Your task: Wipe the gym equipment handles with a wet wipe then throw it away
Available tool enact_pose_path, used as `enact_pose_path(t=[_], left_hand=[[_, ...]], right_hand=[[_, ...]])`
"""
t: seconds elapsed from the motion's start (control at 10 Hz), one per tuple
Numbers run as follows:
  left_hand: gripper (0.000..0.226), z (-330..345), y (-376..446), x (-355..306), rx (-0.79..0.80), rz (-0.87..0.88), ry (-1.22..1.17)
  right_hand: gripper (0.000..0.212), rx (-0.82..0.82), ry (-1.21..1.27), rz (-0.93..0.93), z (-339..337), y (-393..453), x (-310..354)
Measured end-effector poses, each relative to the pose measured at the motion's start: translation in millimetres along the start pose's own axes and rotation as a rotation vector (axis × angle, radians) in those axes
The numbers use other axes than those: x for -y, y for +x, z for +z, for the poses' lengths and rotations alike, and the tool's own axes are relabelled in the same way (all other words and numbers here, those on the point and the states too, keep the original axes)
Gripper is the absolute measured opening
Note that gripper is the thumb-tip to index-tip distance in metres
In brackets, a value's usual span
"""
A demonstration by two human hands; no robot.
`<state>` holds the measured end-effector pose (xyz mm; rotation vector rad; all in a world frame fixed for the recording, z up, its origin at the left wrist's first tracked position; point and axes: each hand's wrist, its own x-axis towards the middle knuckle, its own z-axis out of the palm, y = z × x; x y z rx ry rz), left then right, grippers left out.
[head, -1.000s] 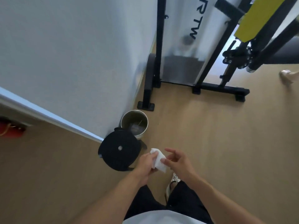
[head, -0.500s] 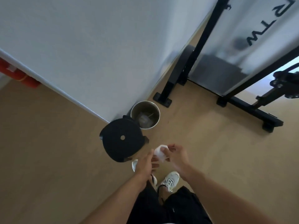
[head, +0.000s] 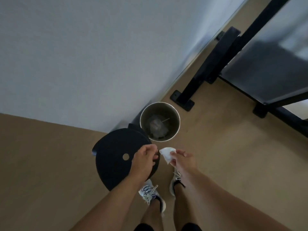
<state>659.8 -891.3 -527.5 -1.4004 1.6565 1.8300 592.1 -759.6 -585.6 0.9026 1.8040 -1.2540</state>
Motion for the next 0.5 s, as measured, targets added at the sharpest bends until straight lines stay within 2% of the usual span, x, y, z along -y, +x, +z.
enact_pose_path(t=[0.1,0.3,0.4,0.5], left_hand=[[0.008,6.8,47.6,12.7,-0.013,0.002,0.008],[0.014,21.1,97.2,34.8,-0.019,0.004,-0.018],[0.025,23.8,106.0,41.9,-0.05,-0.029,-0.053],[0.031,24.2,112.1,43.5,-0.07,-0.042,-0.099]], right_hand=[[0.013,0.037,-0.017,0.044,28.9,58.6,-0.8],[0.014,-0.027,-0.157,-0.087,67.7,146.5,-12.8],[0.019,-0.033,-0.273,-0.11,78.0,173.3,-10.7],[0.035,0.055,-0.553,-0.138,80.6,178.4,2.8]])
